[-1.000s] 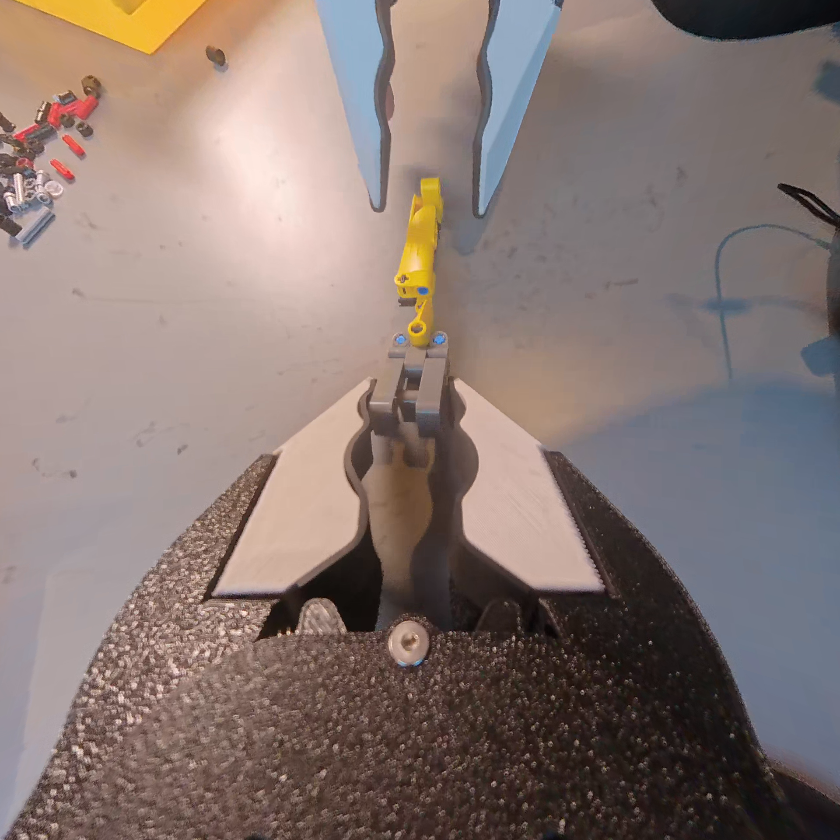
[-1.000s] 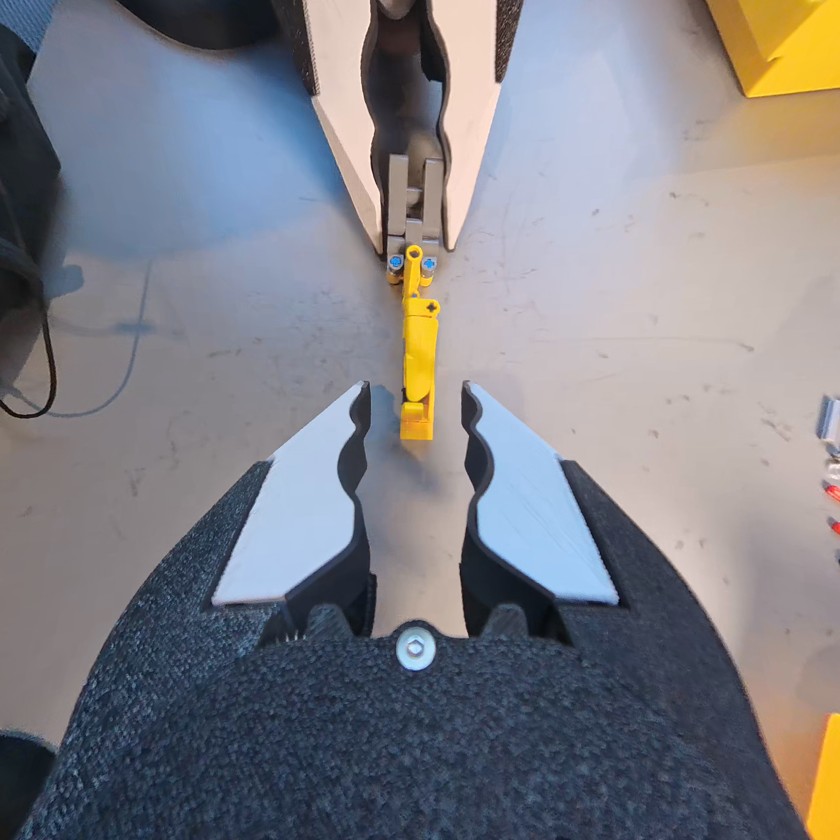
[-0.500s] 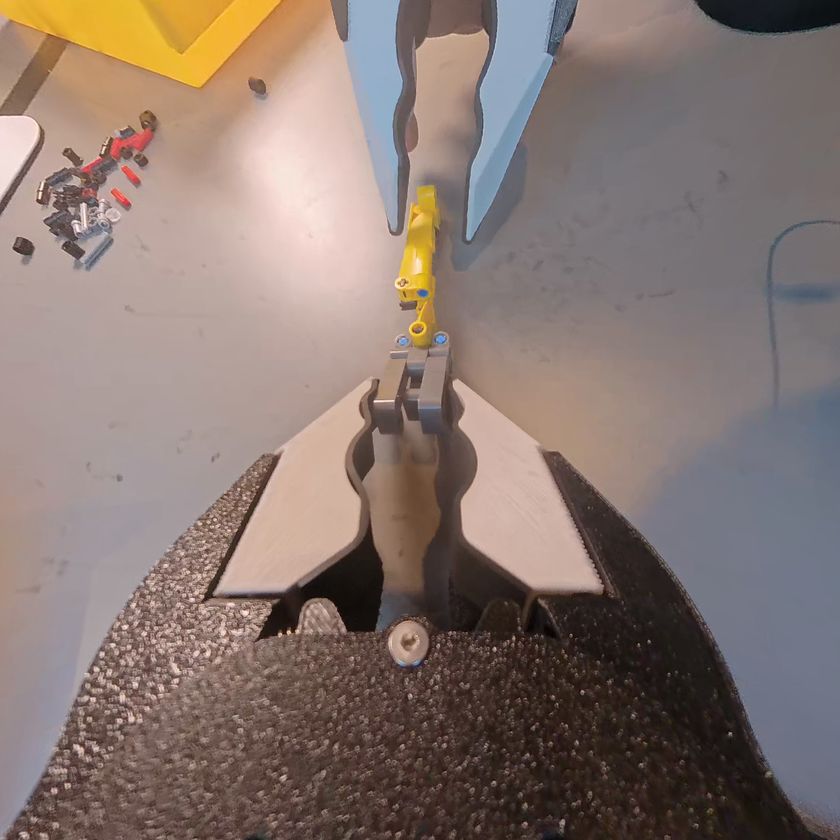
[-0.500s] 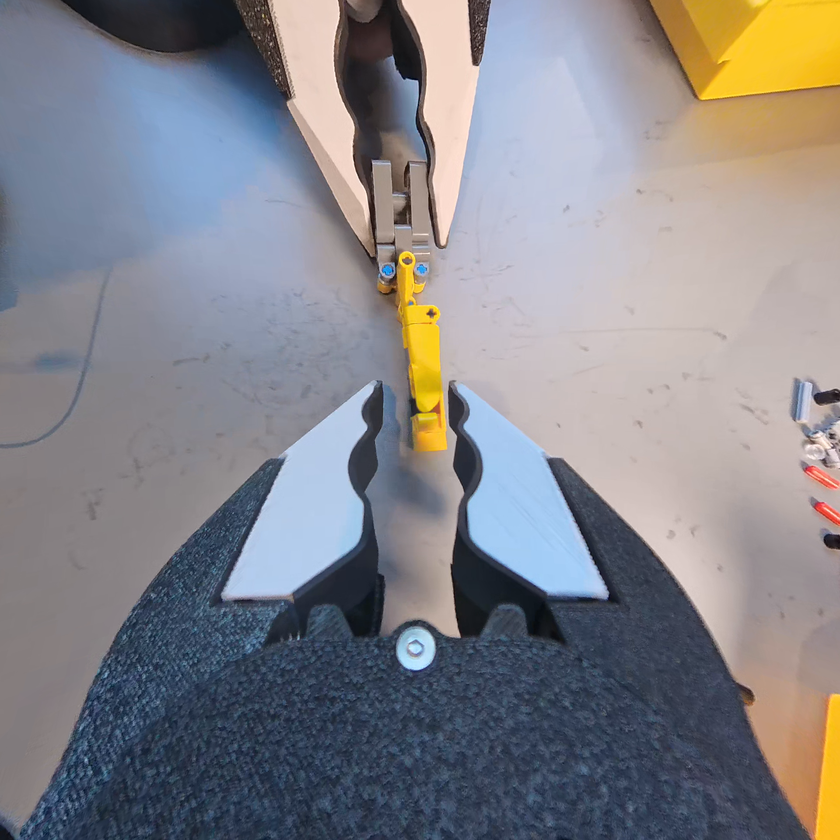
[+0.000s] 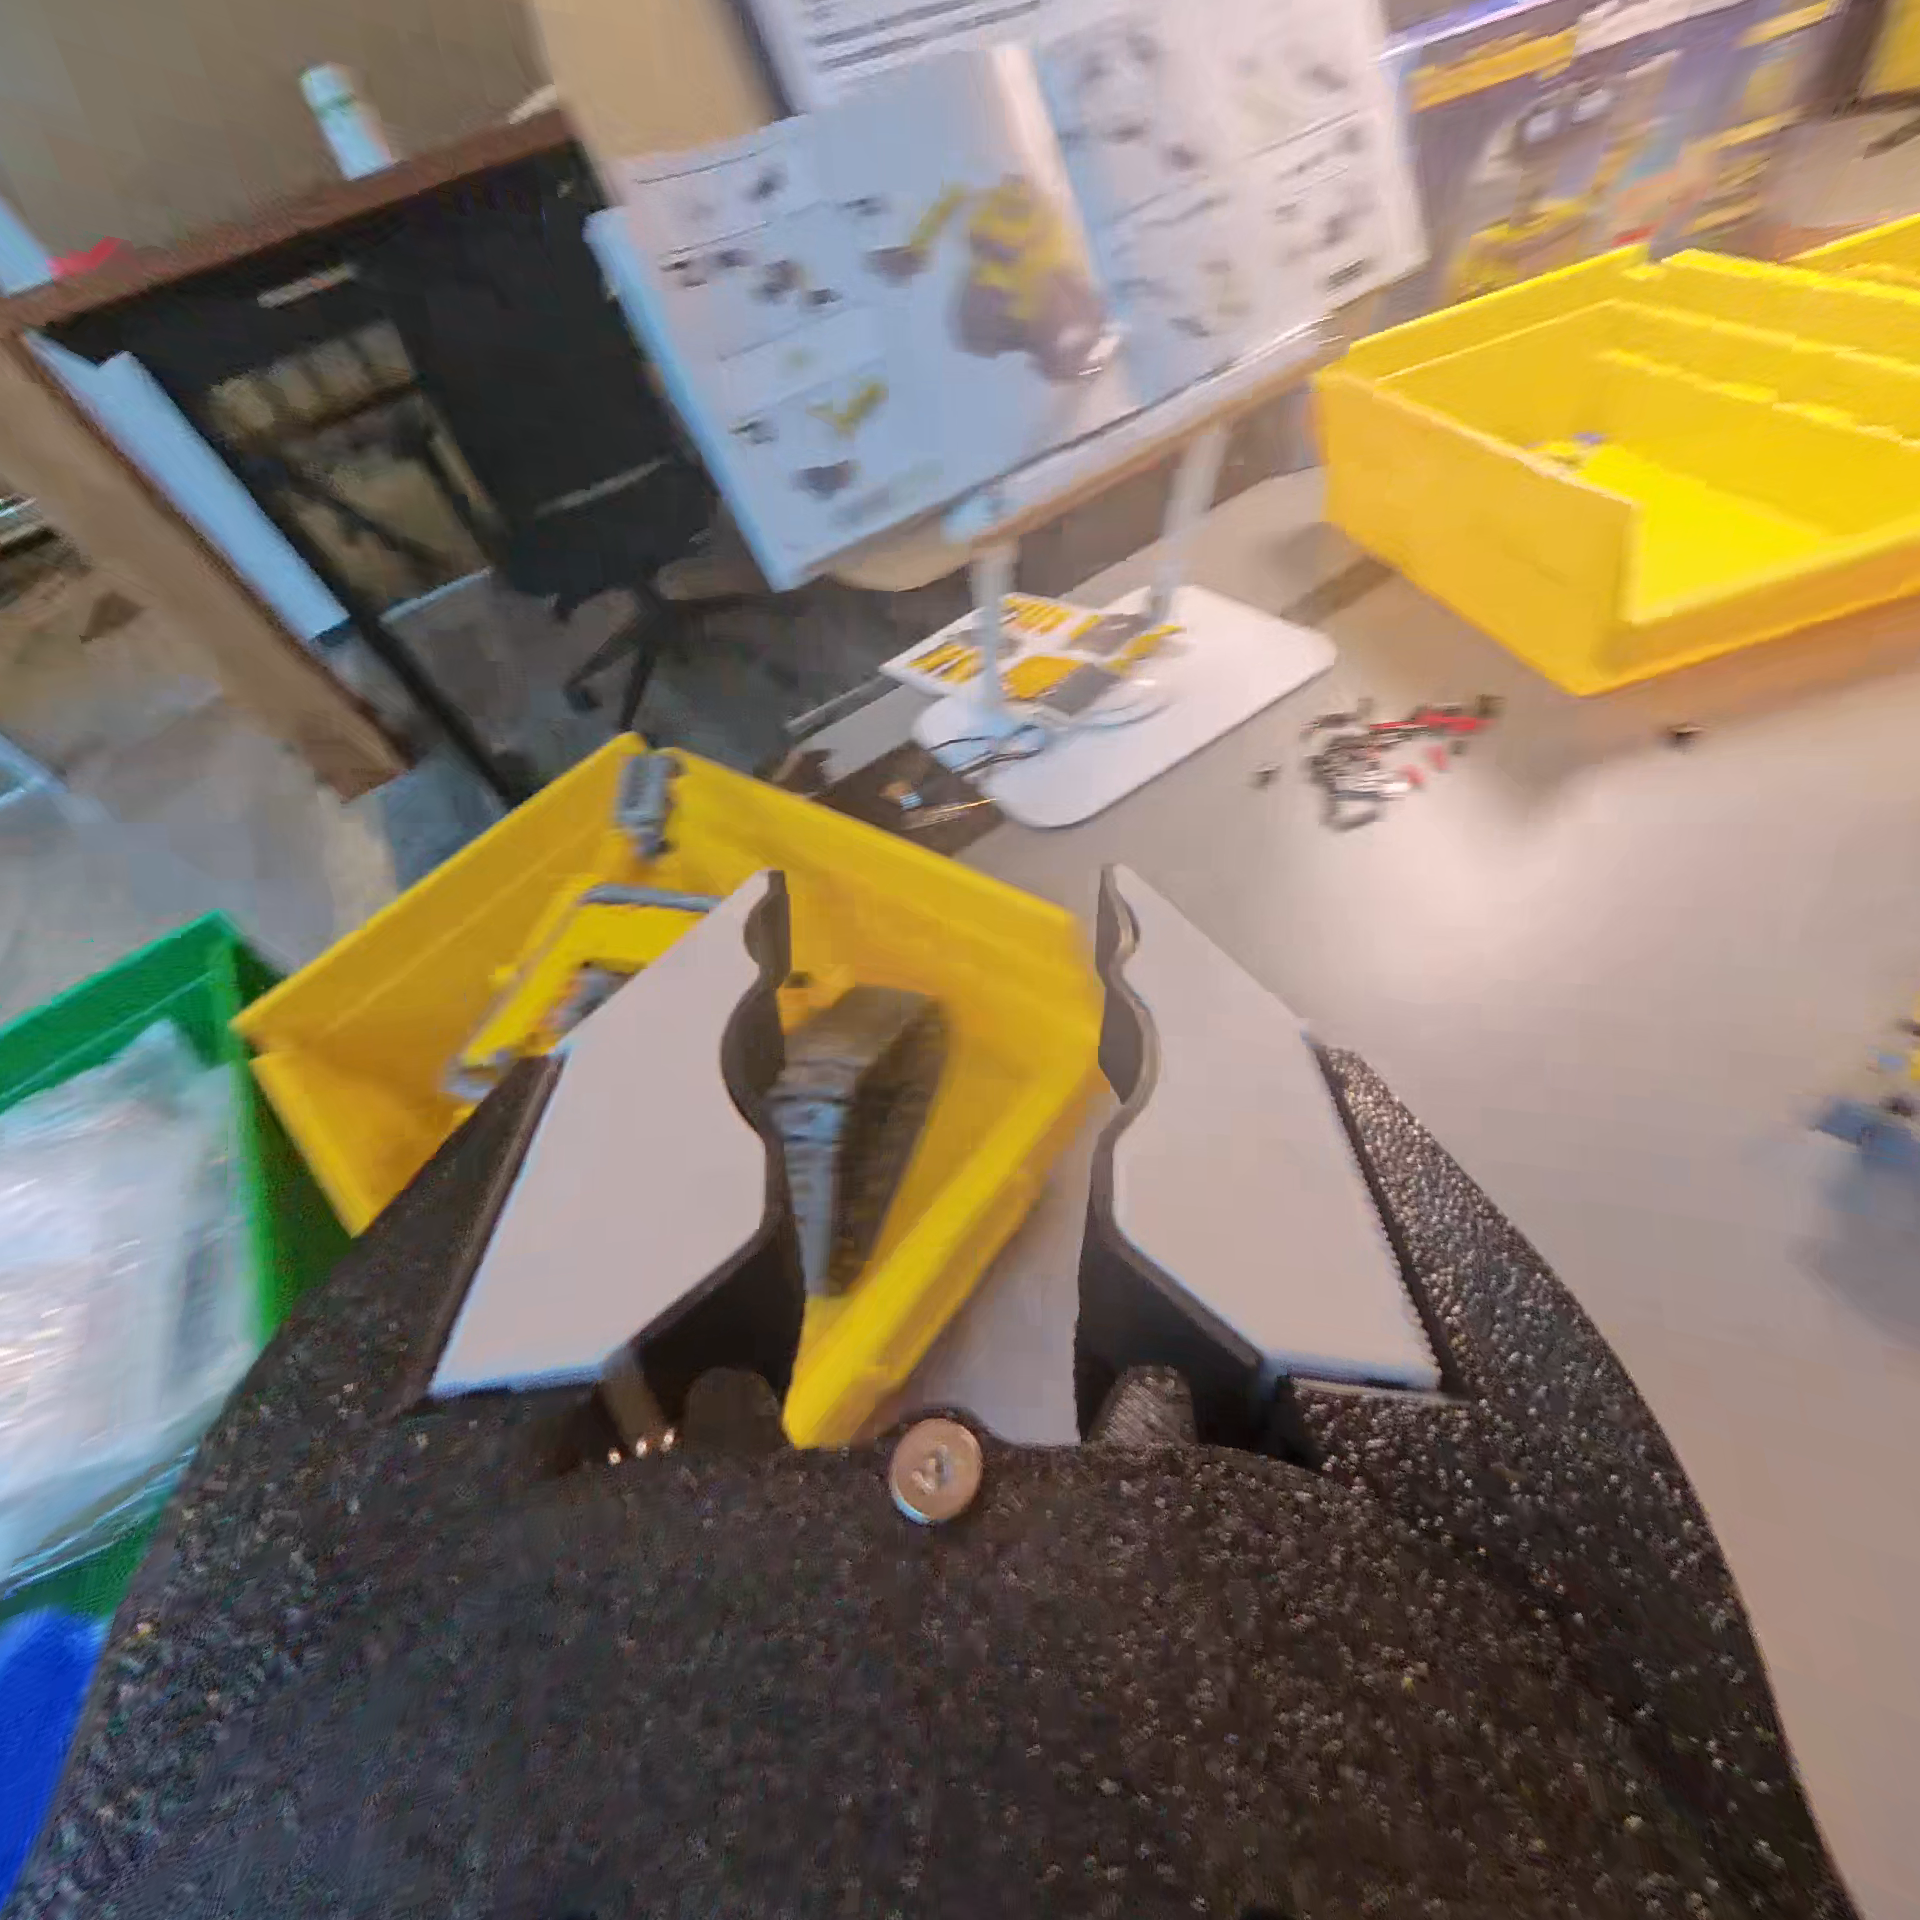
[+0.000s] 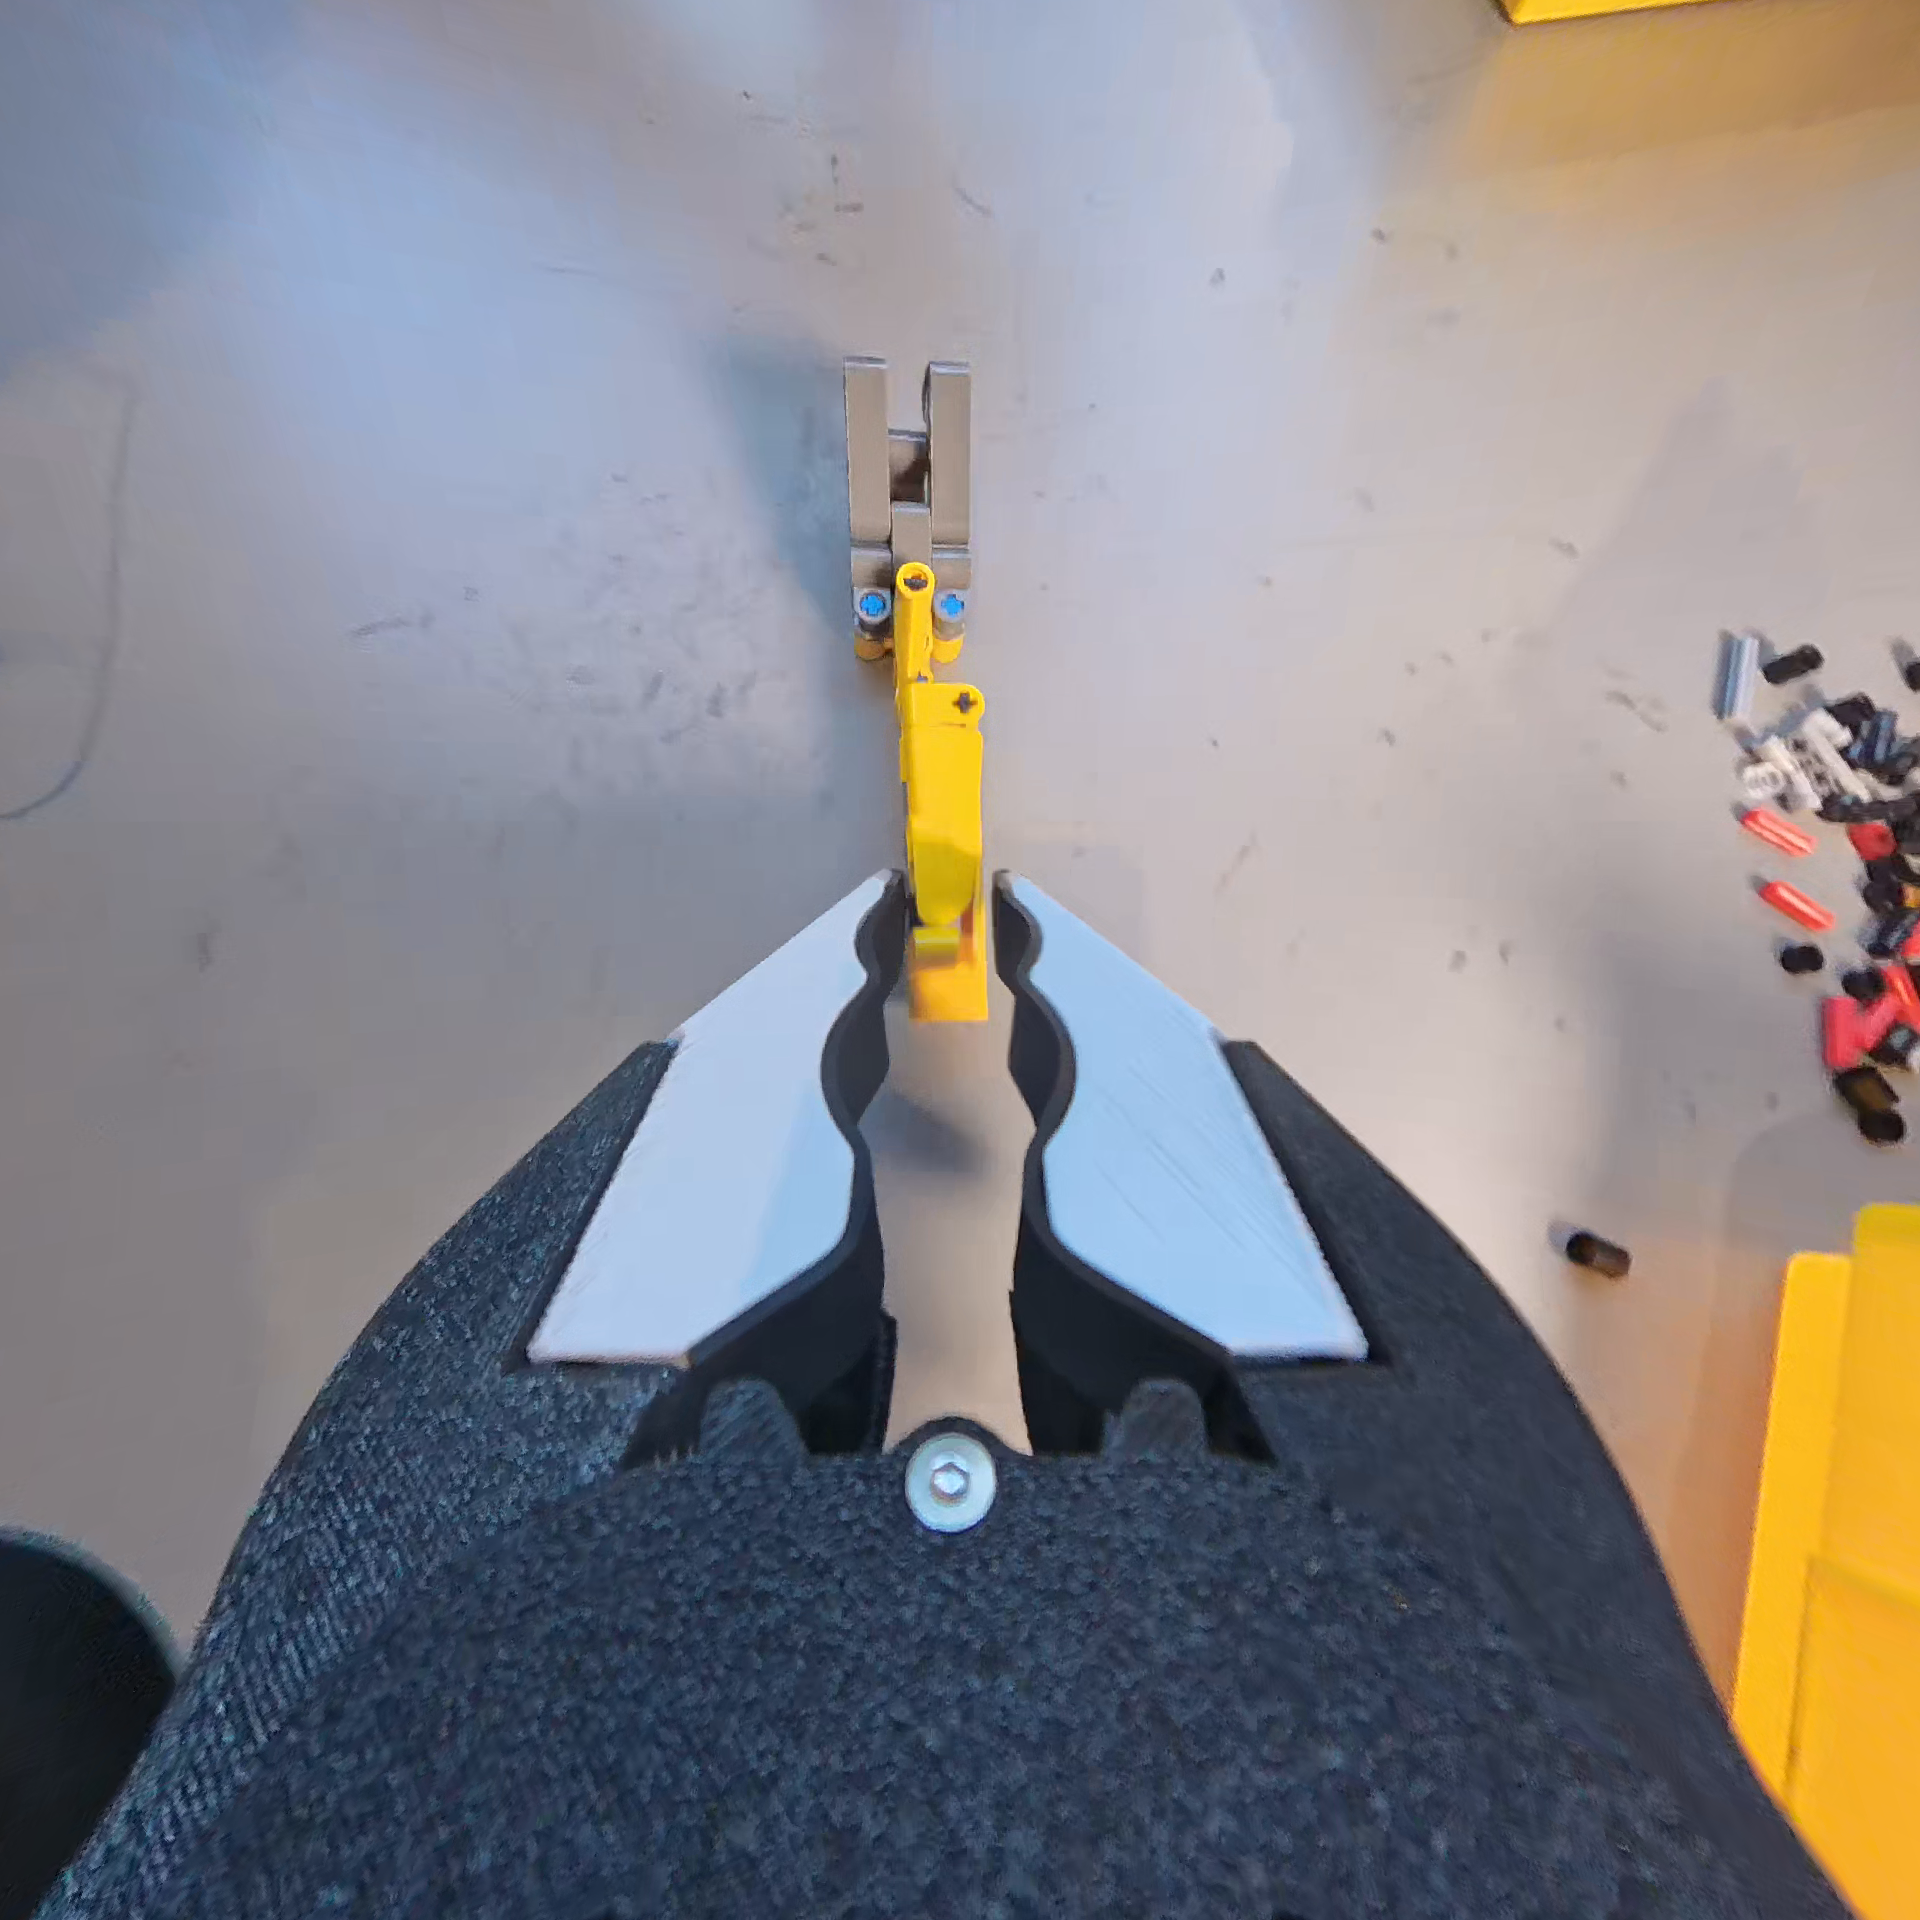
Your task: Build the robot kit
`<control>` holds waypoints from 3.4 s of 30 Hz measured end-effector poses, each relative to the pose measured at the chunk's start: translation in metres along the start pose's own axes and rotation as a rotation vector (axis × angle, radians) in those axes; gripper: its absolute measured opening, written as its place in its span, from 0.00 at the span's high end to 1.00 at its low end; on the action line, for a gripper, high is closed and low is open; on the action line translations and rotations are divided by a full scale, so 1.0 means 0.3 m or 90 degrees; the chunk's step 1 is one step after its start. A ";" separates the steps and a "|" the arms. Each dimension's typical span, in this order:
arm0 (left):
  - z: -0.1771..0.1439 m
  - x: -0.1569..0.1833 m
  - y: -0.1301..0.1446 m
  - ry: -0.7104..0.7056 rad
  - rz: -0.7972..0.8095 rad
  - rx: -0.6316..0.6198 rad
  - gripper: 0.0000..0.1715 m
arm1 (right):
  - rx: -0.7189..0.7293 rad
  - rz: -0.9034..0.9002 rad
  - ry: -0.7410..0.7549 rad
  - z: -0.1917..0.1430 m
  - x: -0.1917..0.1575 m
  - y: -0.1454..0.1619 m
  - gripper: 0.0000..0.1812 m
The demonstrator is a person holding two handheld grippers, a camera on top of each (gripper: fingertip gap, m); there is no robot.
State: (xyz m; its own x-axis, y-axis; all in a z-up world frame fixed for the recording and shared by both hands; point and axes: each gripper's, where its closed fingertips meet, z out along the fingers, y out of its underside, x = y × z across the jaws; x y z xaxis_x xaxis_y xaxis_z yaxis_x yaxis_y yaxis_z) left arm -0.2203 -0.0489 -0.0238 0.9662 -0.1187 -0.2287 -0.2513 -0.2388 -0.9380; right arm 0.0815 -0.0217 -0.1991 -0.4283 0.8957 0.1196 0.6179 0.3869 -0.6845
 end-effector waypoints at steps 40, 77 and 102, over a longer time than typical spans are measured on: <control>0.079 -0.307 -0.081 0.159 0.108 -0.210 0.39 | 0.126 0.054 0.091 -0.133 0.031 -0.062 0.87; 0.122 0.646 0.105 0.441 0.036 -0.092 0.38 | 0.031 0.003 -0.094 0.004 -0.185 -0.047 0.91; 0.006 1.034 -0.168 0.585 -0.333 0.091 0.72 | 0.748 0.528 -0.106 -0.355 0.046 -0.535 0.92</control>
State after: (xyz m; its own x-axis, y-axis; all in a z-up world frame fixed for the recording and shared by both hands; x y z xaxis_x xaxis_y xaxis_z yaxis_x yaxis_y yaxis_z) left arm 0.0921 -0.0718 -0.0480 0.5241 -0.7298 0.4391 0.2493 -0.3615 -0.8984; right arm 0.0466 -0.0482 -0.0110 -0.3440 0.7005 -0.6252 -0.1313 -0.6952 -0.7067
